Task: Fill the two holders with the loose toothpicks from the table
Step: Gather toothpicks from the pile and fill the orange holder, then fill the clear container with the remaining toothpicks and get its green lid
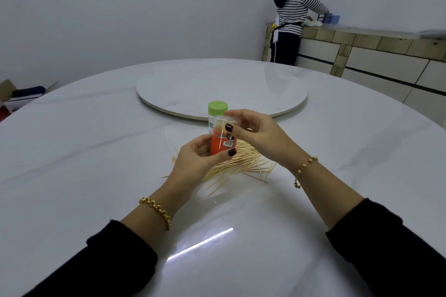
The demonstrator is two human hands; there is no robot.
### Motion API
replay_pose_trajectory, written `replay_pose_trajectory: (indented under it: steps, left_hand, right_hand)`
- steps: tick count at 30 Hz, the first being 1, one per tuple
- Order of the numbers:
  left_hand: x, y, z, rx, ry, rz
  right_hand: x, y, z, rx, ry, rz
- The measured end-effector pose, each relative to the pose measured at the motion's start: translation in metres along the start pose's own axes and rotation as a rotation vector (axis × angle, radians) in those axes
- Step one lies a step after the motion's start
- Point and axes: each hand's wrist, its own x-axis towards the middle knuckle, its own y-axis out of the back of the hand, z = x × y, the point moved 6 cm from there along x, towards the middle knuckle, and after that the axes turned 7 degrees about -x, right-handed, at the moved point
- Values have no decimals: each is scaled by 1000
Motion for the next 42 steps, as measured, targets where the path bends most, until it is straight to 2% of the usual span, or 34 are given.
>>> replay_pose_trajectory:
  steps: [6, 13, 20, 23, 31, 42]
  left_hand:
    - [7, 3, -2, 37, -13, 3]
    - [26, 21, 7, 358, -178, 99]
    - [55, 31, 10, 515, -307, 228]
    - [75, 26, 9, 551, -311, 237]
    - [111, 17, -12, 598, -163, 152]
    - [126, 12, -19, 572, -174, 130]
  right_hand:
    - [2, 6, 1, 4, -9, 53]
    - [11, 40, 20, -92, -64, 200]
    - [29, 41, 54, -245, -81, 311]
    - [35, 37, 60, -269, -39, 351]
    - [56, 20, 74, -338, 71, 302]
    - [72, 14, 82, -338, 3, 223]
